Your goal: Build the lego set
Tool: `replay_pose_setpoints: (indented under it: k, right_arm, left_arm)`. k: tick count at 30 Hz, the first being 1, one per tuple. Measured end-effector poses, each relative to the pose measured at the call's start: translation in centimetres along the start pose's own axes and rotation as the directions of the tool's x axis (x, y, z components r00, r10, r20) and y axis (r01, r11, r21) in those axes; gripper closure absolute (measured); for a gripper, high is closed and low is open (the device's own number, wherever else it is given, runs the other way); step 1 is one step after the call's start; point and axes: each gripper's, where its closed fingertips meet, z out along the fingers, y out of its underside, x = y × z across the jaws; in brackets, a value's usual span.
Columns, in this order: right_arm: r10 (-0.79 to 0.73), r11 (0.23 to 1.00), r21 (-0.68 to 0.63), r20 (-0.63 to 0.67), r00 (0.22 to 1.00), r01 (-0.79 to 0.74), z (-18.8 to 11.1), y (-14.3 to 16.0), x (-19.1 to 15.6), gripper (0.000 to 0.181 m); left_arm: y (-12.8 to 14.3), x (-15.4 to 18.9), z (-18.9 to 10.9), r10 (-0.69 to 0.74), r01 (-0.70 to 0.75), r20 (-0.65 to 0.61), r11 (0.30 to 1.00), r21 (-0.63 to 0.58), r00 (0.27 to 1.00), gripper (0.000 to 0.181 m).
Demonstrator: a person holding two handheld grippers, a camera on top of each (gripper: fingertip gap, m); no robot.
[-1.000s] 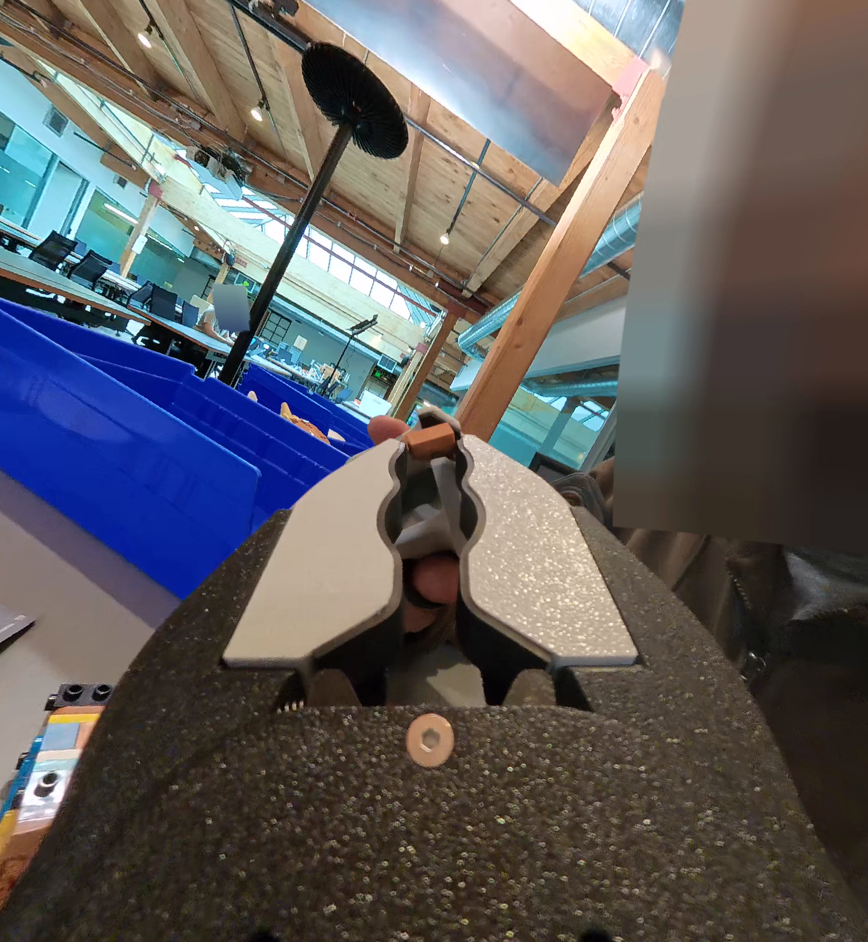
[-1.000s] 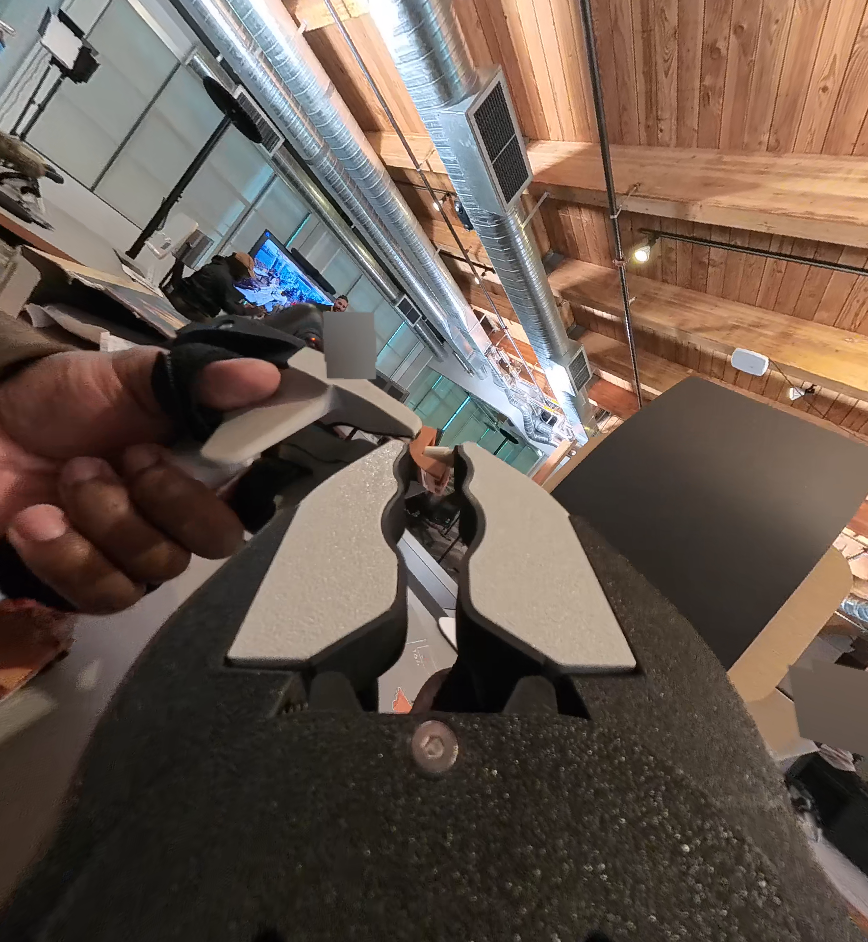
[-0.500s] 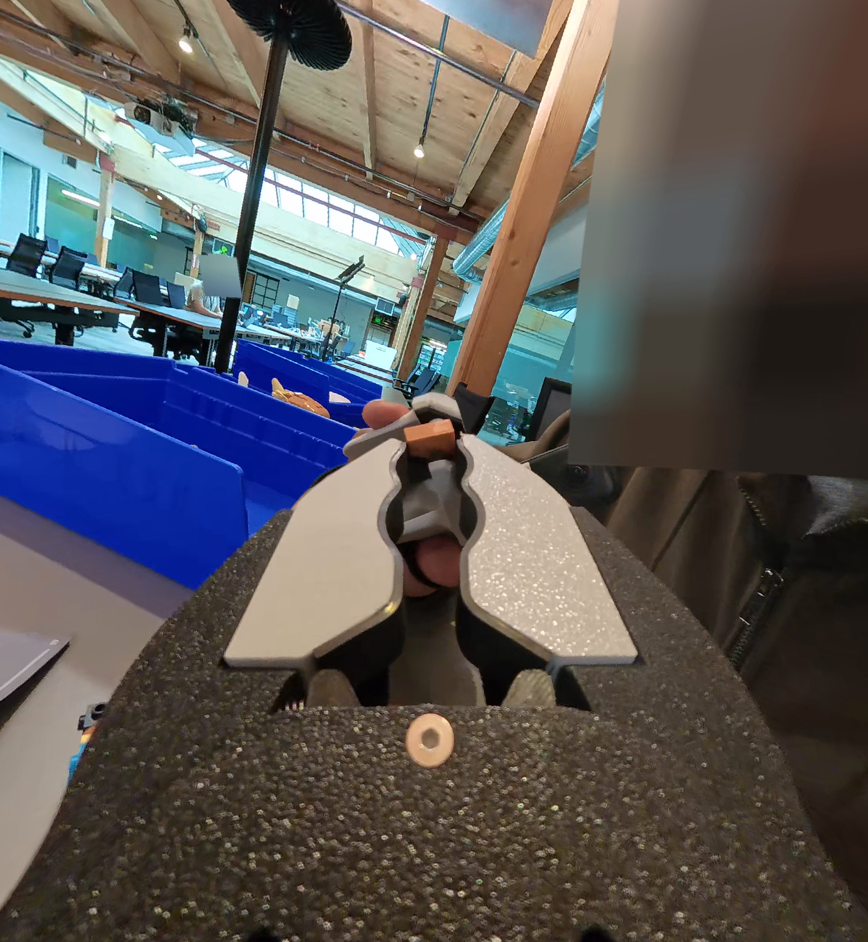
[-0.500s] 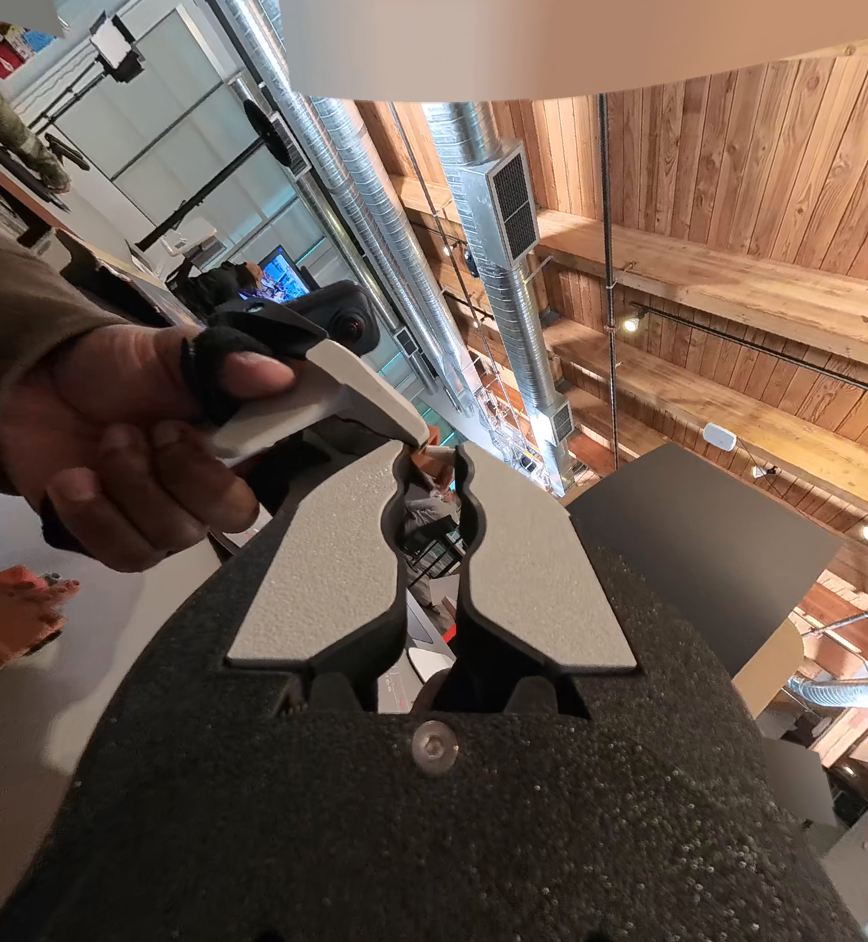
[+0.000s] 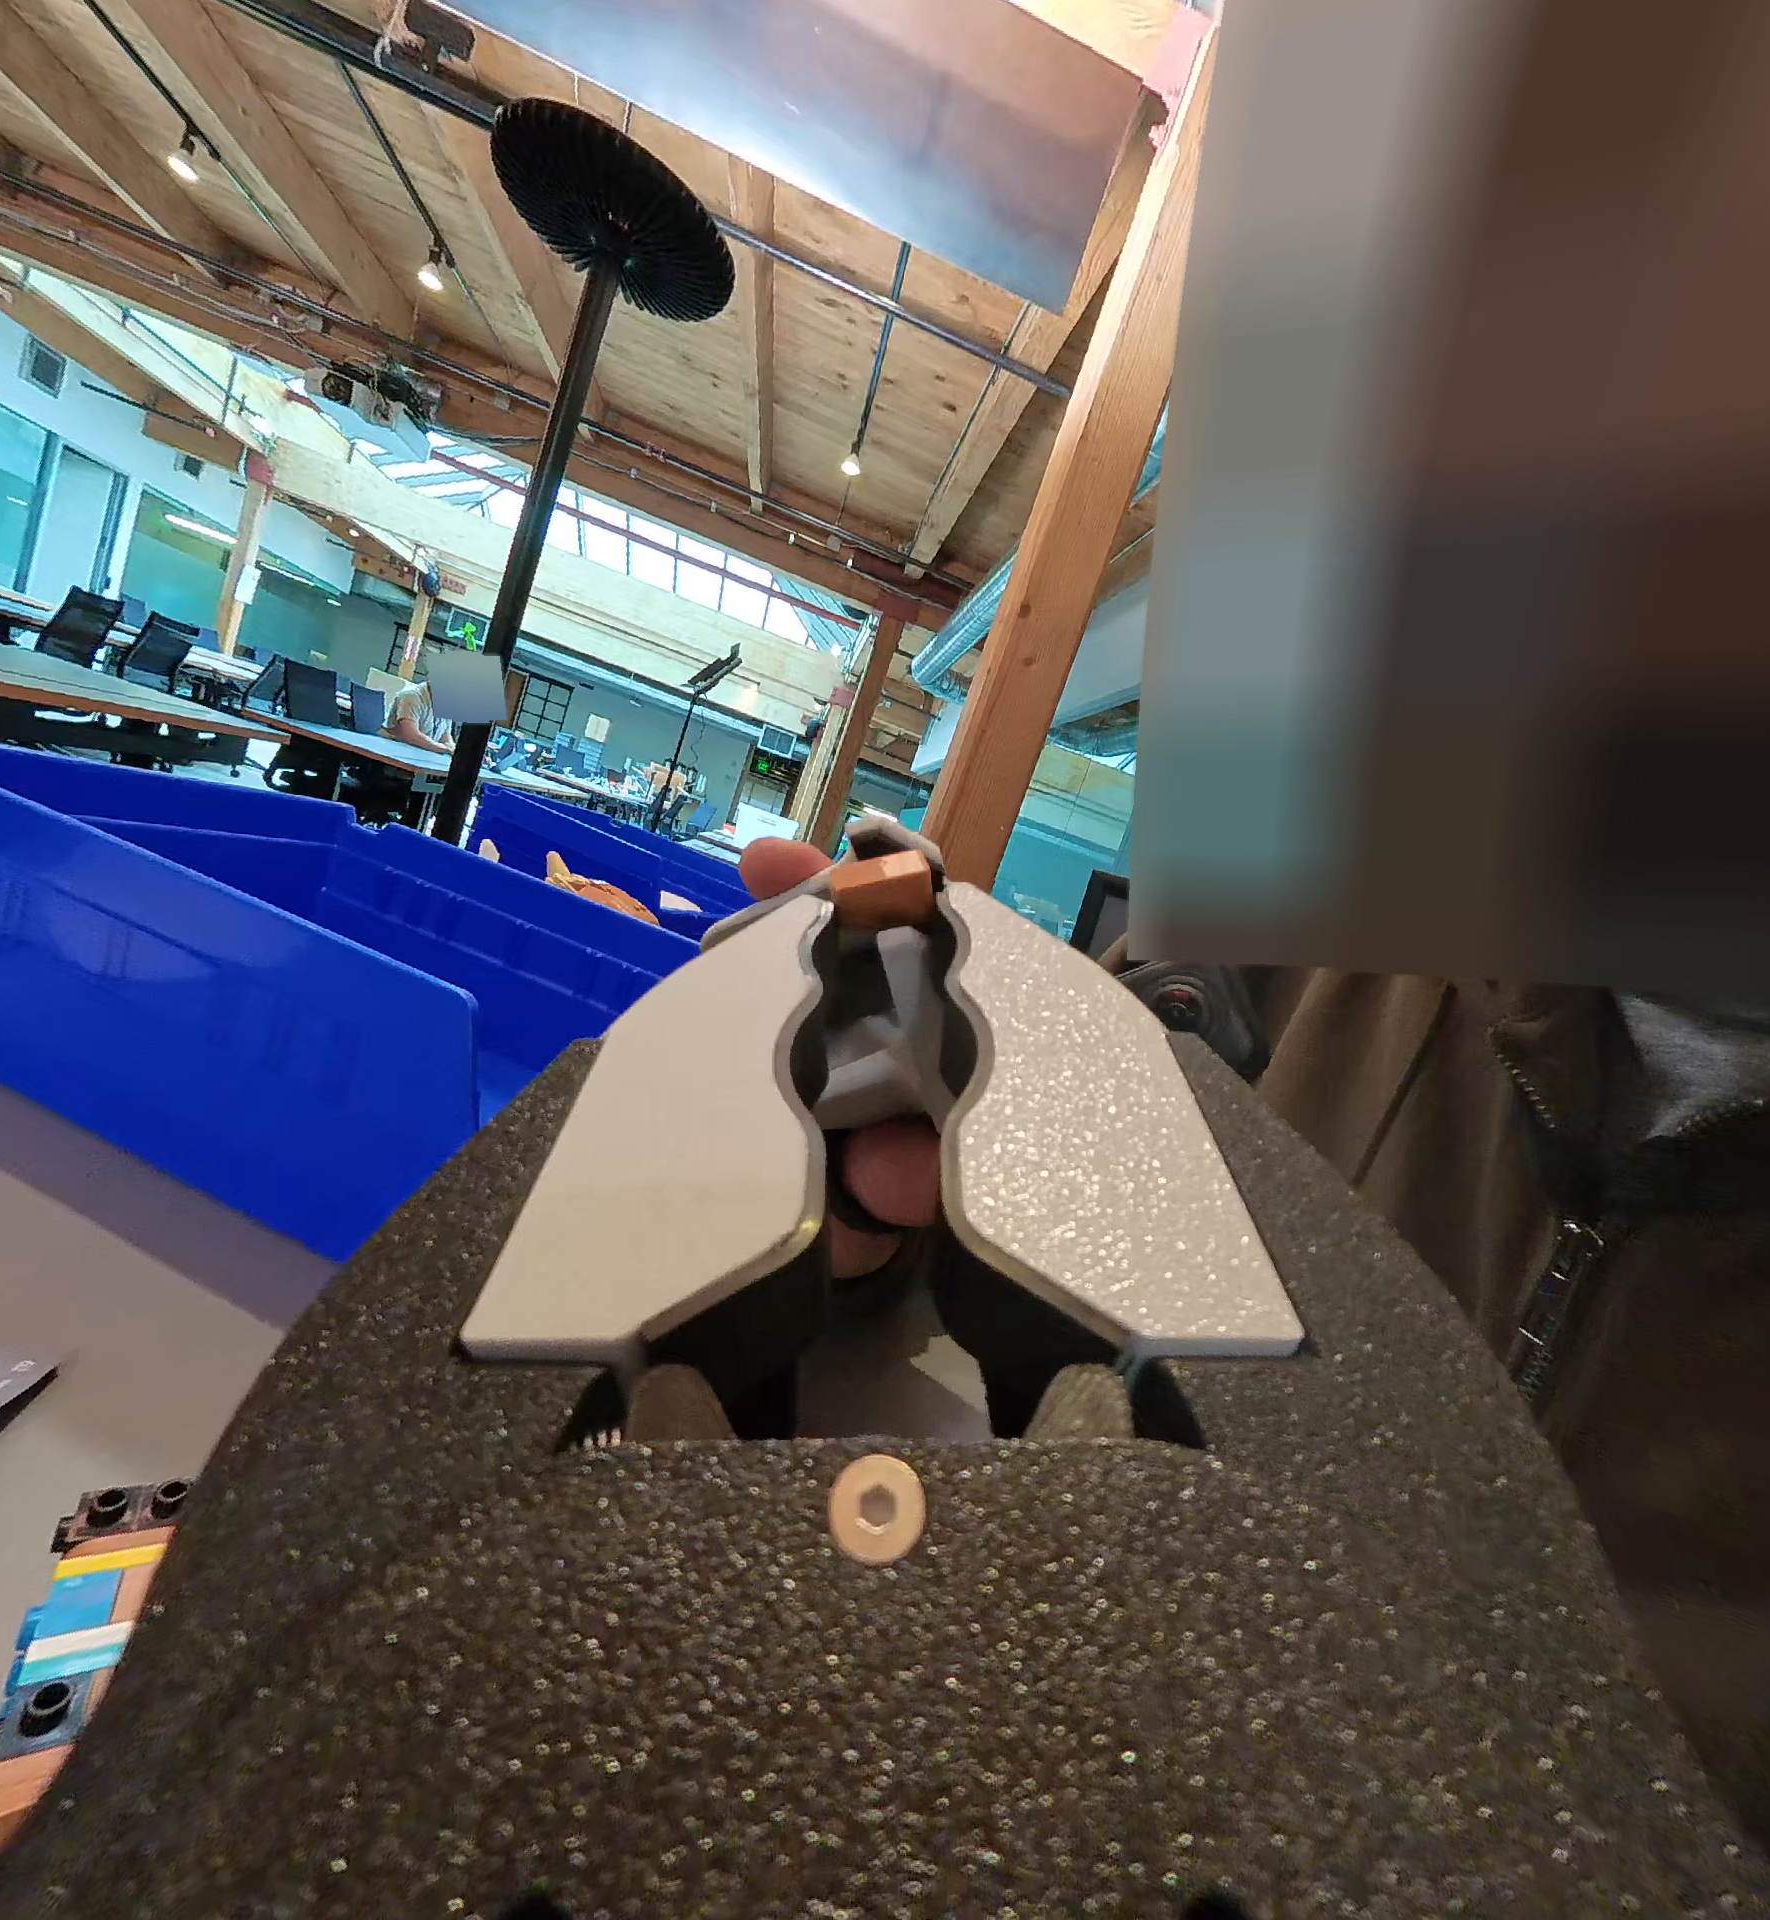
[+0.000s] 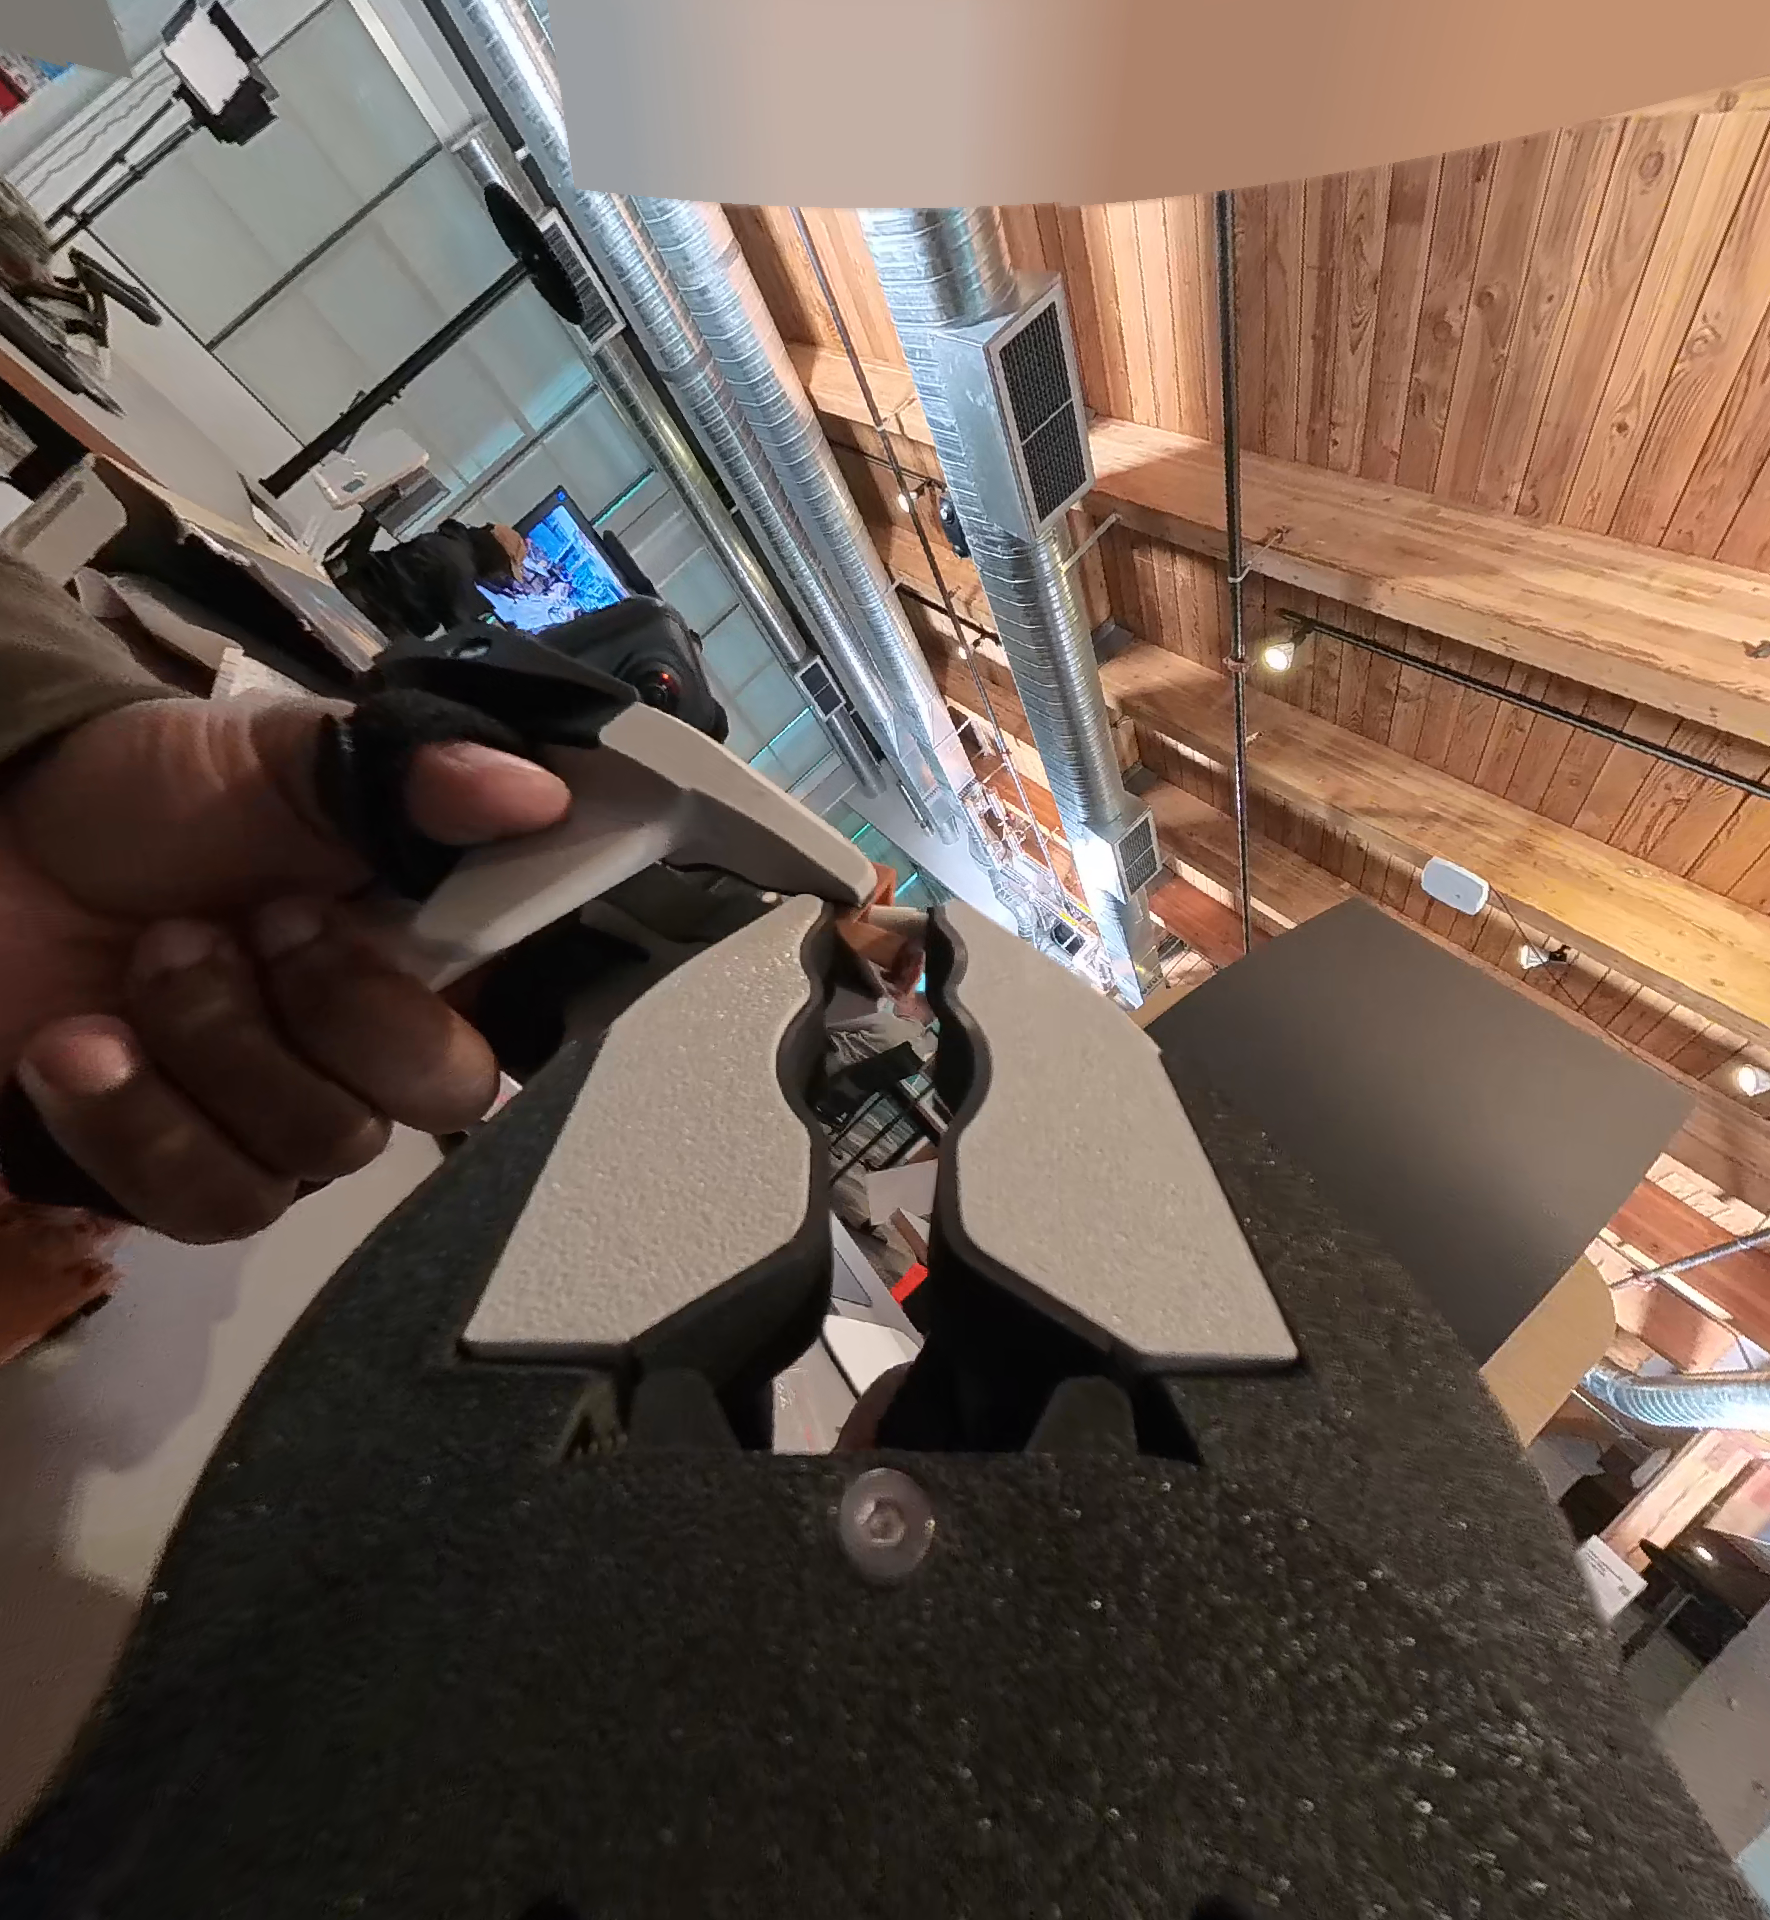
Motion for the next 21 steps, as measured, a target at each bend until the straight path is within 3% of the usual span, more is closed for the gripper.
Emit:
replay_pose_setpoints:
  k: [6, 21]
  right_arm:
    - [-0.014, 1.0, -0.012, 0.018, 1.0, 0.015, 0.1, -0.1, -0.1, 0.166]
    - [0.012, 1.0, -0.002, 0.117, 0.993, -0.012, -0.1, 0.6, -0.7, 0.166]
  left_arm:
    - [-0.1, 0.0, -0.1, 0.001, -0.001, -0.008, 1.0, 0.011, 1.0, 0.163]
    - [-0.2, -0.9, -0.7, 0.014, -0.011, 0.026, 0.995, -0.097, 1.0, 0.157]
